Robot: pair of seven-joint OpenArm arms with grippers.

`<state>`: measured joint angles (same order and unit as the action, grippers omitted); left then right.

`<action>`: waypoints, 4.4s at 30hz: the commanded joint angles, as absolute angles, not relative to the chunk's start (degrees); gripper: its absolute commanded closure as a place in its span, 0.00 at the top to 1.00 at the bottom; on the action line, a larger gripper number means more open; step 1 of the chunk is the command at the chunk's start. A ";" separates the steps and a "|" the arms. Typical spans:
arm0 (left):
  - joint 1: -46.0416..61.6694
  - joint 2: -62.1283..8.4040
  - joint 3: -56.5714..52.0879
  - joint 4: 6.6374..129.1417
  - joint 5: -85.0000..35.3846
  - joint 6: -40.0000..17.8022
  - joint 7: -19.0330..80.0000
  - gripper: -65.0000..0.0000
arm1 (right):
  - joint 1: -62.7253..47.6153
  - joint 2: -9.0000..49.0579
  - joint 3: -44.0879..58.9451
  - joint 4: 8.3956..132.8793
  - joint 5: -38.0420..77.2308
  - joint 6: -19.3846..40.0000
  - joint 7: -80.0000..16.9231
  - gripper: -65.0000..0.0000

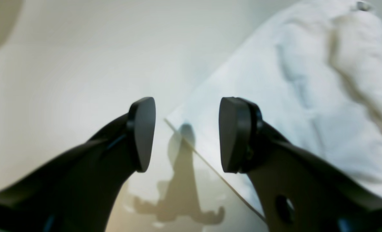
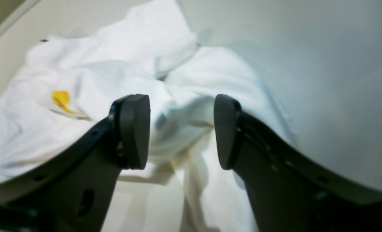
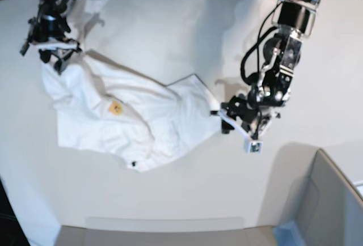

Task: Layout the t-shirt on the table in an organized manner, then fold the t-shirt properly
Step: 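Drag the shirt fabric with the right gripper to spread it out, then move the left gripper to the shirt hem edge and grasp it, then move the right gripper onto the bunched shirt middle and grasp fabric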

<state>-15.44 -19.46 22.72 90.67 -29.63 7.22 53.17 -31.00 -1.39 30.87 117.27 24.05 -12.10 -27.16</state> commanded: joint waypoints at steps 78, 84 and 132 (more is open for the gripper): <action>-7.34 -22.46 -10.07 85.76 -29.67 -2.24 45.58 0.00 | -36.26 9.89 -18.51 117.93 -7.16 -18.07 -25.98 0.49; -7.08 -22.37 -10.07 85.67 -29.67 -2.24 45.58 0.00 | -32.04 8.48 -18.95 117.58 -8.84 -17.89 -26.24 0.49; -5.93 -22.20 -10.07 85.76 -29.85 -2.24 45.49 0.00 | -6.99 5.85 -30.37 107.47 -1.98 -12.00 -42.24 0.49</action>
